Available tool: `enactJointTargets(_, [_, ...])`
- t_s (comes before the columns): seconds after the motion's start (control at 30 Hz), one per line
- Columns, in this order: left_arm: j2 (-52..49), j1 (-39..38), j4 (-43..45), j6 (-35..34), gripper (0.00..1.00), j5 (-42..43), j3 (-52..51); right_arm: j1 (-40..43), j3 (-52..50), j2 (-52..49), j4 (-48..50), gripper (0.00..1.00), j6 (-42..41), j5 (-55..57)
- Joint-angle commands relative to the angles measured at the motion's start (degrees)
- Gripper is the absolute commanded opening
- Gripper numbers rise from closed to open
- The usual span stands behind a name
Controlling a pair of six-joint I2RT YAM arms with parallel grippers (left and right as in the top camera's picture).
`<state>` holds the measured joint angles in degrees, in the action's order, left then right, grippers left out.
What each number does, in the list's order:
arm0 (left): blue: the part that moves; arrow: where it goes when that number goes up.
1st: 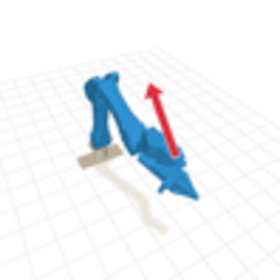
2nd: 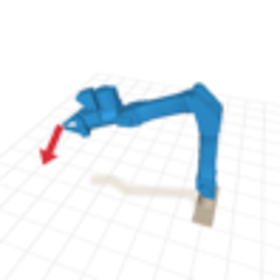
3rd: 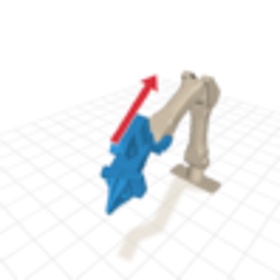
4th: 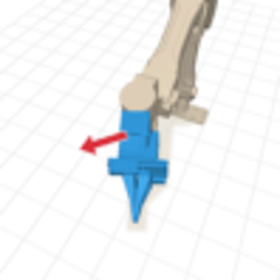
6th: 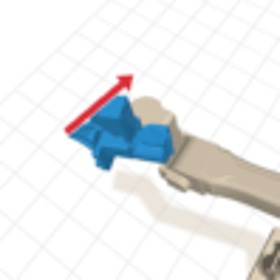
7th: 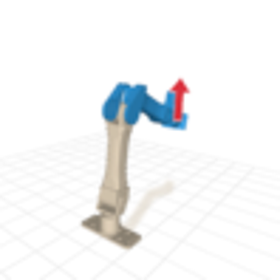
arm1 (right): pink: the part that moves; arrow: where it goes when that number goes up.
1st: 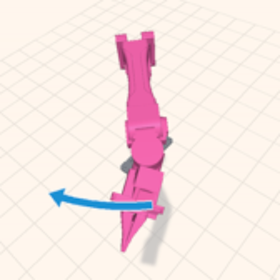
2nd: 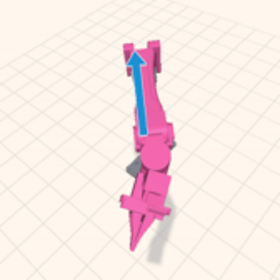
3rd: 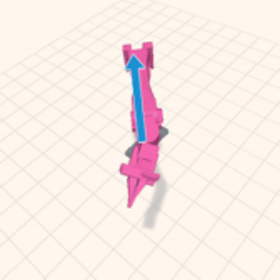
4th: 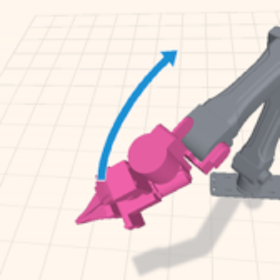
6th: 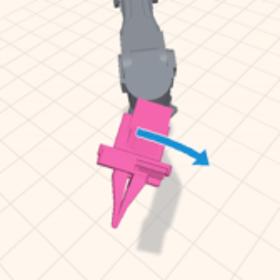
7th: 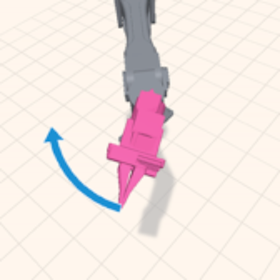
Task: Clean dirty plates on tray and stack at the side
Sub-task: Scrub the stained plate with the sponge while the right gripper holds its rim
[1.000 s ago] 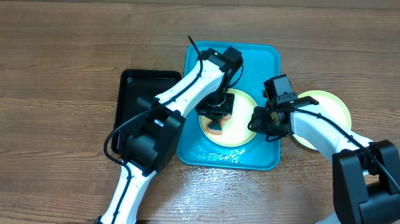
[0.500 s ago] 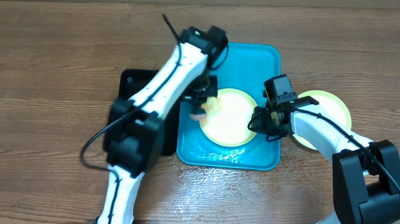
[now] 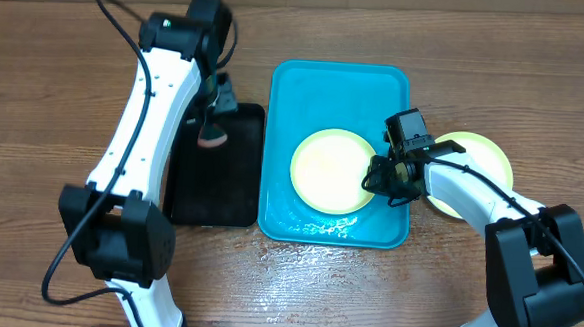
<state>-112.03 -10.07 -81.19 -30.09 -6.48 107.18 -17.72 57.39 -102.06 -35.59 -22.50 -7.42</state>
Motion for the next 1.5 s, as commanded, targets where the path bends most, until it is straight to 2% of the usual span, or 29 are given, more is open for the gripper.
enactJointTargets(0.0, [-1.75,0.33,5.55,1.86,0.04,1.05,-9.22,0.15,-1.29,-1.90,-0.68,0.05,0.79,4.15])
enactJointTargets(0.2, [-1.77,0.31,20.83,2.86,0.04,3.63,-25.11,0.15,-1.29,-1.90,-0.72,0.05,0.79,4.15])
enactJointTargets(0.4, [-1.77,0.24,30.27,4.85,0.04,3.78,-31.87,0.15,-1.29,-1.90,-0.70,0.05,0.79,4.15])
enactJointTargets(0.6, [-1.73,0.31,26.53,6.12,0.04,5.05,-29.27,0.15,-1.29,-1.90,-0.72,0.05,0.79,4.15])
enactJointTargets(0.8, [-1.57,0.31,14.64,6.19,0.04,5.03,-14.93,0.15,-1.29,-1.90,-0.72,0.05,0.81,4.15])
enactJointTargets(0.97, [-1.57,0.13,8.31,8.09,0.04,4.61,-3.45,0.15,-1.29,-1.90,-0.70,0.05,0.79,4.15])
enactJointTargets(1.3, [-2.51,-3.72,8.24,9.25,0.04,1.62,-3.52,0.15,-1.29,-1.90,-0.68,0.05,0.79,4.17])
enactJointTargets(1.4, [-2.51,-5.60,8.28,9.57,0.04,6.23,-1.42,0.15,-1.29,-1.90,-0.61,0.05,0.81,4.17])
enactJointTargets(1.47, [-2.54,-8.26,11.61,9.16,0.04,13.92,-1.03,0.15,-1.29,-1.90,-0.35,0.05,0.79,4.17])
